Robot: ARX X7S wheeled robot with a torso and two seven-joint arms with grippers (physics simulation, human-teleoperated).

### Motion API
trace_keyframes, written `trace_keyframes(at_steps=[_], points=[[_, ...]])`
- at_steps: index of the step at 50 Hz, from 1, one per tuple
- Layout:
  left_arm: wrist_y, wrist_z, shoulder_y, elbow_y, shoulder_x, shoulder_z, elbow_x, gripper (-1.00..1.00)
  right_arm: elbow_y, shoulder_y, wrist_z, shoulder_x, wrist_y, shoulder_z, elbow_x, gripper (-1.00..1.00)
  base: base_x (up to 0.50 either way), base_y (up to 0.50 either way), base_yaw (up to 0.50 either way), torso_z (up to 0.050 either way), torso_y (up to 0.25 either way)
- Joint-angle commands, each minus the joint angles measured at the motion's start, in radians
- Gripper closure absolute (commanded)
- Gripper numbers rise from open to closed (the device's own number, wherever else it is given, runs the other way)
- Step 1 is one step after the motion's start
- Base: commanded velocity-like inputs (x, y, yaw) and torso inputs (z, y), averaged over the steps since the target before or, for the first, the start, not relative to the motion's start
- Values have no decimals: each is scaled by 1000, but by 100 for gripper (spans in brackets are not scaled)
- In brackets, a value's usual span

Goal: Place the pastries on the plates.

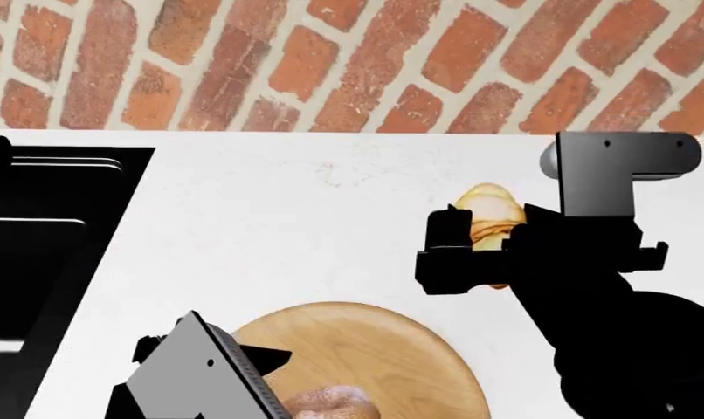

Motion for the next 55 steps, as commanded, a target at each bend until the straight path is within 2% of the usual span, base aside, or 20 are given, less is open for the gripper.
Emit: trace_keyframes(at_steps=[1,9,11,17,22,28,34,41,46,55], points=[[-11,-33,-13,12,9,-14,-47,-100,7,-19,-12,4,-12,-18,-8,100,0,0,0,0,0],[-58,-90,-39,7,37,-101,-153,-100,9,-18,-10,4,-18,-11,-2,100,0,0,0,0,0],[-90,-138,-54,1,55,-161,-227,-100,8,-21,-9,5,-17,-9,-1,100,0,0,0,0,0],[-107,-284,-91,-17,60,-237,-427,-100,10,-15,-7,7,-18,-9,1,100,0,0,0,0,0],[-66,-384,-133,-39,24,-293,-547,-100,-38,-34,-28,21,-65,-7,5,100,0,0,0,0,0],[15,-291,-22,-22,-82,-383,-422,-100,-130,-58,-15,48,-81,69,29,100,0,0,0,0,0],[47,-261,-29,-46,-173,-445,-377,-100,-203,-107,-37,82,-110,124,55,100,0,0,0,0,0],[142,-242,-18,-123,-205,-480,-228,-100,-311,-193,-68,140,-153,141,56,100,0,0,0,0,0],[138,-302,-36,-172,-224,-522,-217,-100,-381,-239,-68,173,-151,183,72,100,0,0,0,0,2],[155,-288,-38,-171,-249,-510,-198,-100,-467,-264,-39,198,-87,240,124,100,0,52,0,0,0]])
